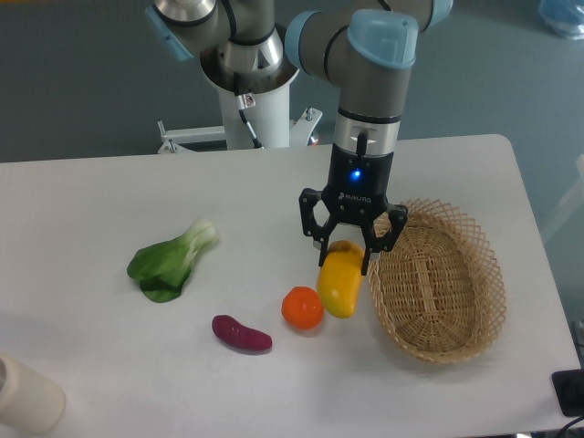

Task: Place the mango on the table
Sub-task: 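Close the gripper on the yellow mango beside the basket and lift it, then carry the held mango away from the basket past the orange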

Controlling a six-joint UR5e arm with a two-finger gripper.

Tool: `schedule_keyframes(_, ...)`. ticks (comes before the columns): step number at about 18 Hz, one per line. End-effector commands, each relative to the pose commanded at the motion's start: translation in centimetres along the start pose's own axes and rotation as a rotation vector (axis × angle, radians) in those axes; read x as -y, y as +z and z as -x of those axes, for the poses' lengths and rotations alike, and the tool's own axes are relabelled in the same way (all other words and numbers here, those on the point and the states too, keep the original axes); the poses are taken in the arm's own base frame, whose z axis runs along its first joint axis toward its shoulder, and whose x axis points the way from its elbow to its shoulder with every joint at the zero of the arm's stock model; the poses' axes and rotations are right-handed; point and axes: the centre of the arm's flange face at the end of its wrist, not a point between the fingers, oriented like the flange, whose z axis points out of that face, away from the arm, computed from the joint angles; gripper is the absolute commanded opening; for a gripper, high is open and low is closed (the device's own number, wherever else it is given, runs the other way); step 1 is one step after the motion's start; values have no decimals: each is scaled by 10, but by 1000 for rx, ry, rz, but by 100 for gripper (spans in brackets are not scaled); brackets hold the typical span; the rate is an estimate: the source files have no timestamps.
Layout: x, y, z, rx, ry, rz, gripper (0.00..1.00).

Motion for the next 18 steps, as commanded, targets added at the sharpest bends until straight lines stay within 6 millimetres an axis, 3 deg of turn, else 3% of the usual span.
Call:
schedule_keyframes(13, 4, 6, -12, 10, 16, 29, 49)
schedule_keyframes(18, 15, 42, -55, 52, 72, 153, 49)
